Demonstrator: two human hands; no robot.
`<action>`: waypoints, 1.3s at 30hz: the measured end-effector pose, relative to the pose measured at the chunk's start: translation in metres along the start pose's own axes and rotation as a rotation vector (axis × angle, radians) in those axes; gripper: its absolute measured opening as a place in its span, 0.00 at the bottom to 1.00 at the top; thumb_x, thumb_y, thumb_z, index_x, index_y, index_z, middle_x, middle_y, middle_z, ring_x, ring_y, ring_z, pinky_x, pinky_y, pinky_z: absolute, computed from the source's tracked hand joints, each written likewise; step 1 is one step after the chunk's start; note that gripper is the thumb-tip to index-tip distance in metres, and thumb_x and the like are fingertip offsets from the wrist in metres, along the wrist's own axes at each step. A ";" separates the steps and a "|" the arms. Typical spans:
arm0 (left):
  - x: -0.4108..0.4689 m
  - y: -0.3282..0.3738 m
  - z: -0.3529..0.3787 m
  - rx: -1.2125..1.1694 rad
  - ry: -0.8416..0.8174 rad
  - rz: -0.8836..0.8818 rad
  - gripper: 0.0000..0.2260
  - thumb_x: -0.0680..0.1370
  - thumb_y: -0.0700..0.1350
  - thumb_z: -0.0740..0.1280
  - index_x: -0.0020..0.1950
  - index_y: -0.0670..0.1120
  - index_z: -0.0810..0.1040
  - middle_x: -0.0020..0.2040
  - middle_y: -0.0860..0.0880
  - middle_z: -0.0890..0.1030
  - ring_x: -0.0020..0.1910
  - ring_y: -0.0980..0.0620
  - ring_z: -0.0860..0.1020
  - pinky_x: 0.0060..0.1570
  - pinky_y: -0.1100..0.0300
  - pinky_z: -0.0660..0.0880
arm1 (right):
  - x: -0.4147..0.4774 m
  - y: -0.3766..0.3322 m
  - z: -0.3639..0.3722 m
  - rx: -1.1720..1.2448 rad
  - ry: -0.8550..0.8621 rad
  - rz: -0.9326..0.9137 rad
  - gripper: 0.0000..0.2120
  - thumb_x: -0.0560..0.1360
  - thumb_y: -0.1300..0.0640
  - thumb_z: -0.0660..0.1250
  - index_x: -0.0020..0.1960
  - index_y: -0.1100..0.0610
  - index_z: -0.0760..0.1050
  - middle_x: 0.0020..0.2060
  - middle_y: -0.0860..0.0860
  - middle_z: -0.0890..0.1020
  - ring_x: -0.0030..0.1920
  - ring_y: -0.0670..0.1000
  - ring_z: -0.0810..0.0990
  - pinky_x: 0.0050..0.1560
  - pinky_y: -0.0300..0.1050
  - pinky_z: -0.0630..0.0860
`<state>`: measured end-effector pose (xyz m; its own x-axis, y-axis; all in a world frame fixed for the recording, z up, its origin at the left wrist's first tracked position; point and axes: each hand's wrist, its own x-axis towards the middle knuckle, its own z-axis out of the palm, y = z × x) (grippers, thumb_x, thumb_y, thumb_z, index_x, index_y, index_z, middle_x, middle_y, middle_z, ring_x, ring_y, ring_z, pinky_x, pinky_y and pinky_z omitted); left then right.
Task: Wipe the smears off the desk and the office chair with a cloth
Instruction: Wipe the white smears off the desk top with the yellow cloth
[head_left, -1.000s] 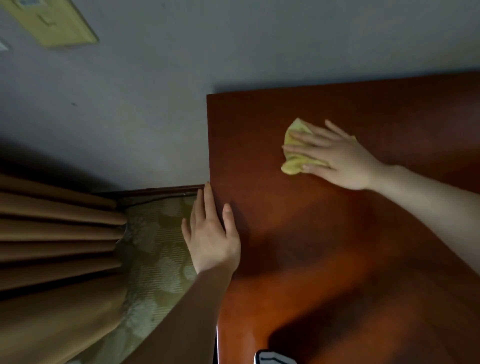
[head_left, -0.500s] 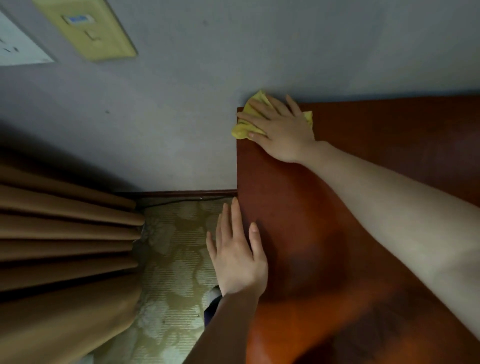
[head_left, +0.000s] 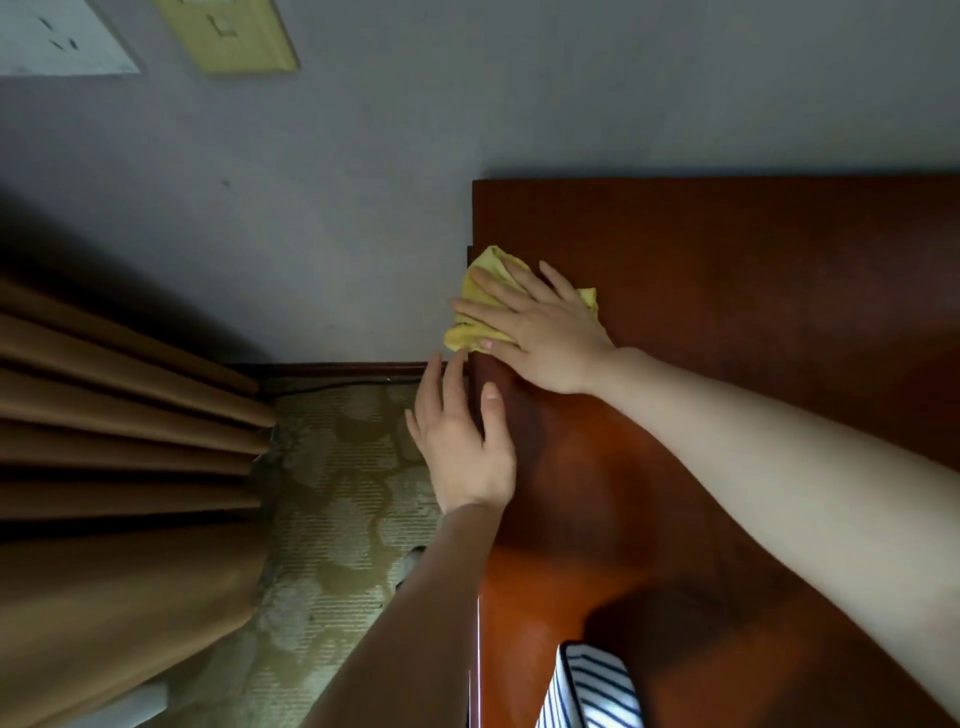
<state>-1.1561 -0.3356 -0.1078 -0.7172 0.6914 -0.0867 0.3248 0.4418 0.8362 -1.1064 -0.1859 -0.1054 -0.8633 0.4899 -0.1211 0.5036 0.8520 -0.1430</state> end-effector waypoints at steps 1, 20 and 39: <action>-0.005 0.000 -0.004 -0.088 0.045 -0.017 0.25 0.77 0.53 0.53 0.72 0.44 0.67 0.73 0.44 0.65 0.73 0.48 0.61 0.73 0.48 0.56 | -0.008 -0.006 0.001 0.000 -0.006 0.002 0.24 0.80 0.41 0.49 0.75 0.38 0.50 0.77 0.45 0.49 0.76 0.50 0.42 0.73 0.52 0.37; -0.146 -0.022 -0.058 0.171 -0.282 0.095 0.26 0.82 0.52 0.56 0.78 0.53 0.52 0.79 0.51 0.44 0.77 0.52 0.46 0.75 0.49 0.49 | -0.208 -0.108 0.036 0.031 -0.104 -0.152 0.28 0.80 0.43 0.53 0.77 0.43 0.48 0.77 0.45 0.46 0.74 0.47 0.32 0.71 0.48 0.28; -0.150 -0.007 -0.043 0.952 -0.887 0.021 0.63 0.61 0.74 0.68 0.67 0.52 0.19 0.62 0.46 0.14 0.63 0.45 0.18 0.71 0.38 0.40 | -0.316 -0.019 0.024 0.035 -0.152 -0.121 0.26 0.80 0.48 0.57 0.74 0.37 0.52 0.74 0.40 0.50 0.76 0.46 0.41 0.75 0.49 0.39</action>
<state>-1.0773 -0.4671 -0.0778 -0.1760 0.6815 -0.7104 0.9006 0.4027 0.1632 -0.8425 -0.3613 -0.0885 -0.9039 0.3489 -0.2476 0.3999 0.8946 -0.1992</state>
